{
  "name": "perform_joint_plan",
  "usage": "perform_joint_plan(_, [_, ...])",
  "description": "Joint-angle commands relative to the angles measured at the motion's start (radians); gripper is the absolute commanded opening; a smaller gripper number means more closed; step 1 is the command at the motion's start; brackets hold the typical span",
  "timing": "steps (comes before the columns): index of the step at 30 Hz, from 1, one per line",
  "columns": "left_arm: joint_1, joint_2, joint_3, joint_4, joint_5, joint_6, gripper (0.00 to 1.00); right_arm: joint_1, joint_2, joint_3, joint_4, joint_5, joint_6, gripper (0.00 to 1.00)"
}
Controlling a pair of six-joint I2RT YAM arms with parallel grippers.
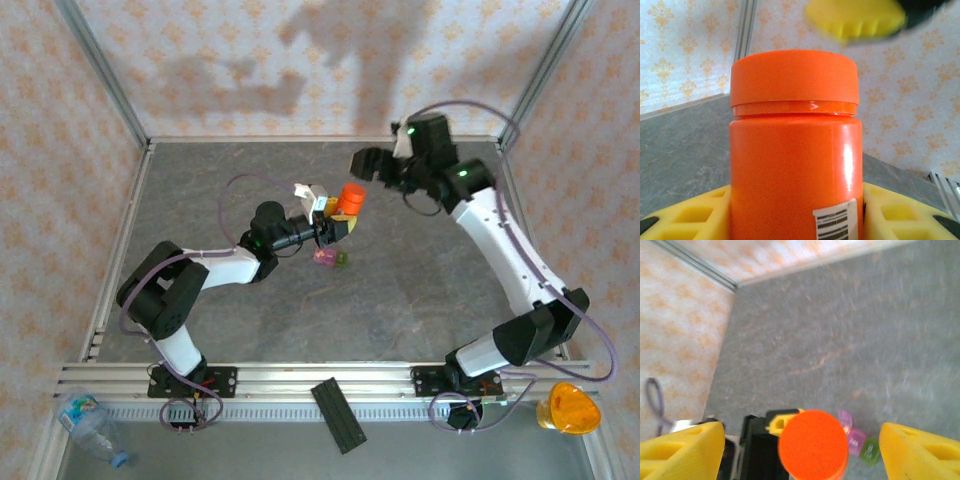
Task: Sort the pills into containers
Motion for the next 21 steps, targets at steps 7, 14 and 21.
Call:
perform_joint_plan(7, [0.002, 0.005, 0.088, 0.137, 0.149, -0.094, 0.0, -0.021, 0.229, 0.367, -0.536, -0.302, -0.569, 0.81])
perform_joint_plan(14, [0.001, -0.001, 0.09, 0.13, 0.179, -0.109, 0.0, -0.022, 0.265, 0.344, -0.547, -0.347, -0.602, 0.78])
perform_joint_plan(21, [0.001, -0.002, 0.088, 0.135, 0.188, -0.114, 0.0, -0.023, 0.256, 0.285, -0.537, -0.367, -0.609, 0.68])
